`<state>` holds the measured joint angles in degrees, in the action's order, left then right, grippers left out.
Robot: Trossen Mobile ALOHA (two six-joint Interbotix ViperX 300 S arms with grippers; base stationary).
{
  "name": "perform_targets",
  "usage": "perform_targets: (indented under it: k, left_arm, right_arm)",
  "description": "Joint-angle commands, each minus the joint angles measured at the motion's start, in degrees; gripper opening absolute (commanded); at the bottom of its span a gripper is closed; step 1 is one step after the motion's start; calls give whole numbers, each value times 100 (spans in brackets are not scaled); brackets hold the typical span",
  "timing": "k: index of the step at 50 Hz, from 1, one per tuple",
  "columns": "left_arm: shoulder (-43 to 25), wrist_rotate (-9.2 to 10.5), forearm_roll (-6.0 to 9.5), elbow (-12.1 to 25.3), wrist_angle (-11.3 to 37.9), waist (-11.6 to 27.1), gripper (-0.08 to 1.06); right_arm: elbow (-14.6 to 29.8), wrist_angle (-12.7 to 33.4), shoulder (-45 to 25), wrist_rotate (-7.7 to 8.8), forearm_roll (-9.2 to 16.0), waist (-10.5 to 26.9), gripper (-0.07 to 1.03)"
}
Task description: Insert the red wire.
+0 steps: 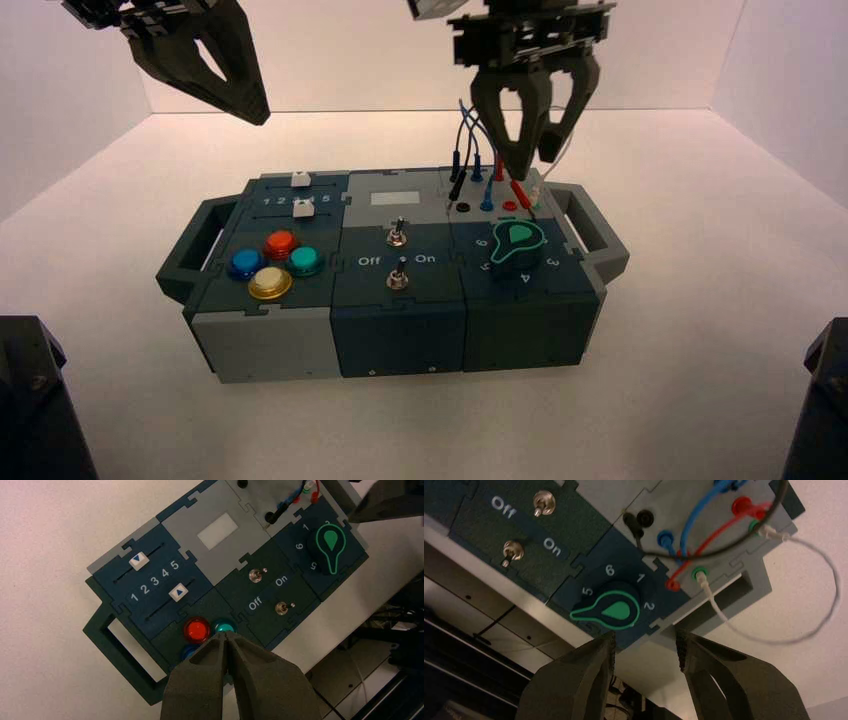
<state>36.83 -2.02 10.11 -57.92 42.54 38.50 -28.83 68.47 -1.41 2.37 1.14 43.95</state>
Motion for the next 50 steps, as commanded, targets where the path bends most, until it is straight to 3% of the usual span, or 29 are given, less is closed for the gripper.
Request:
perform_targets:
  k: [1,24,50]
  left_arm:
    - [-70,-35,0,105,-62,9,-3]
    - [-308,-88,-9,167,-97,9,-3]
    - [-378,-105,-9,193,-105,9,-3]
  right_arm:
    - [211,9,-44,62,-18,44,63]
    - [387,18,-545,62,-299,44,63]
    - [721,132,-976,62,-439,44,63]
